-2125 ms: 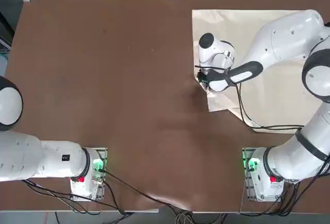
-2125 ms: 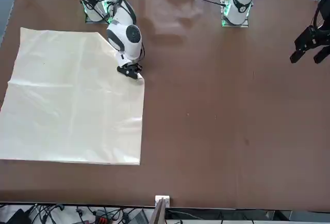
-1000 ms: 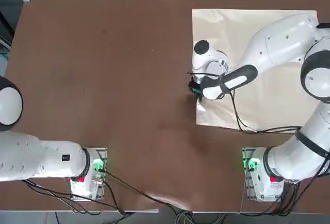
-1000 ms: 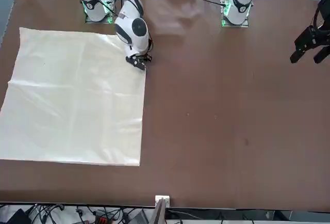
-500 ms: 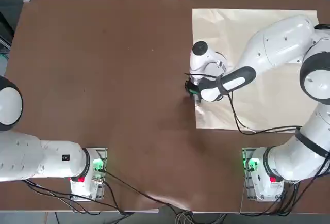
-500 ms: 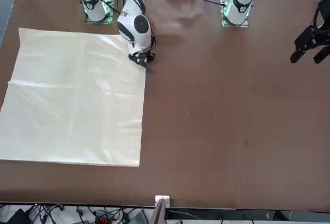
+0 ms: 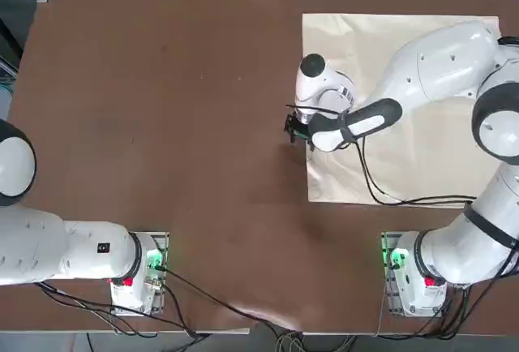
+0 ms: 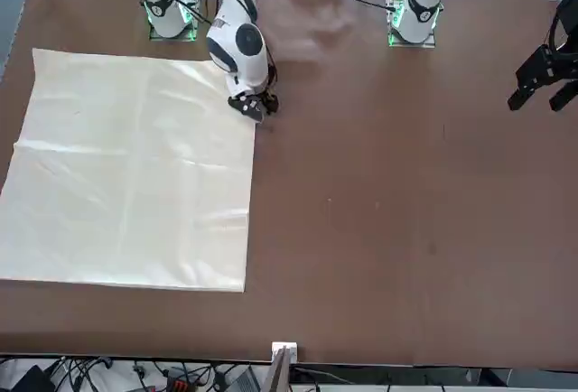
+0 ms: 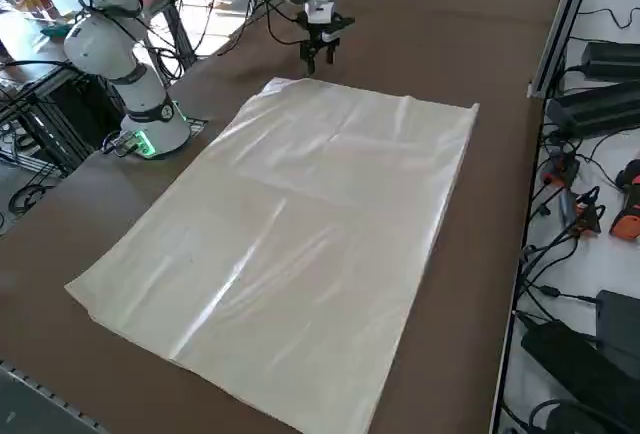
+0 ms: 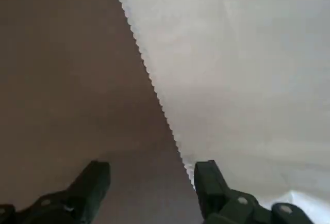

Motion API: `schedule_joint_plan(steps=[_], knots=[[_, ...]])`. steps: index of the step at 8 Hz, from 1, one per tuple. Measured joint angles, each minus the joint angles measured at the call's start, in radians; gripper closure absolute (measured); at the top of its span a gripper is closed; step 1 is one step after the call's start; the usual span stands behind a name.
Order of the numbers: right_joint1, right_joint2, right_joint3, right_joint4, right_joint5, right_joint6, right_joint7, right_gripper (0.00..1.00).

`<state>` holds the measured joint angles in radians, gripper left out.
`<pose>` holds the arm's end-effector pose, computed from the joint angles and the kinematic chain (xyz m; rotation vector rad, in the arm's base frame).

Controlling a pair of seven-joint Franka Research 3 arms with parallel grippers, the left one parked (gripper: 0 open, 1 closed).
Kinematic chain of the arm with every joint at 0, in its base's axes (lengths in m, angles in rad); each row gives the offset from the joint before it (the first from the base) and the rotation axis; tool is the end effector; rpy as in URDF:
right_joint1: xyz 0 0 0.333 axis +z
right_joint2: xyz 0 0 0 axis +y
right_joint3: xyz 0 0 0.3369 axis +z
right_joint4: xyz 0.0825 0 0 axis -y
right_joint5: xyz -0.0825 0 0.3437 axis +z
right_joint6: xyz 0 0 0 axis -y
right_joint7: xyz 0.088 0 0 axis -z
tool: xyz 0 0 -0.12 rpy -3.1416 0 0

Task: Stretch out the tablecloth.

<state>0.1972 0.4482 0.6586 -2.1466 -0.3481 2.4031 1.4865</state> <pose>0.3652 0.4005 0.2629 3.0348 -0.6140 -0.1086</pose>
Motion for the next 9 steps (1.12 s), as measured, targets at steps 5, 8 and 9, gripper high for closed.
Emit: schedule_joint_plan(steps=[5,8,9], knots=[[-0.017,-0.082,-0.001,0.156,0.000,-0.161,-0.199,0.00],[-0.077,-0.178,-0.002,0.106,0.000,-0.214,-0.406,0.00],[-0.106,-0.225,-0.002,0.095,0.000,-0.243,-0.478,0.00]])
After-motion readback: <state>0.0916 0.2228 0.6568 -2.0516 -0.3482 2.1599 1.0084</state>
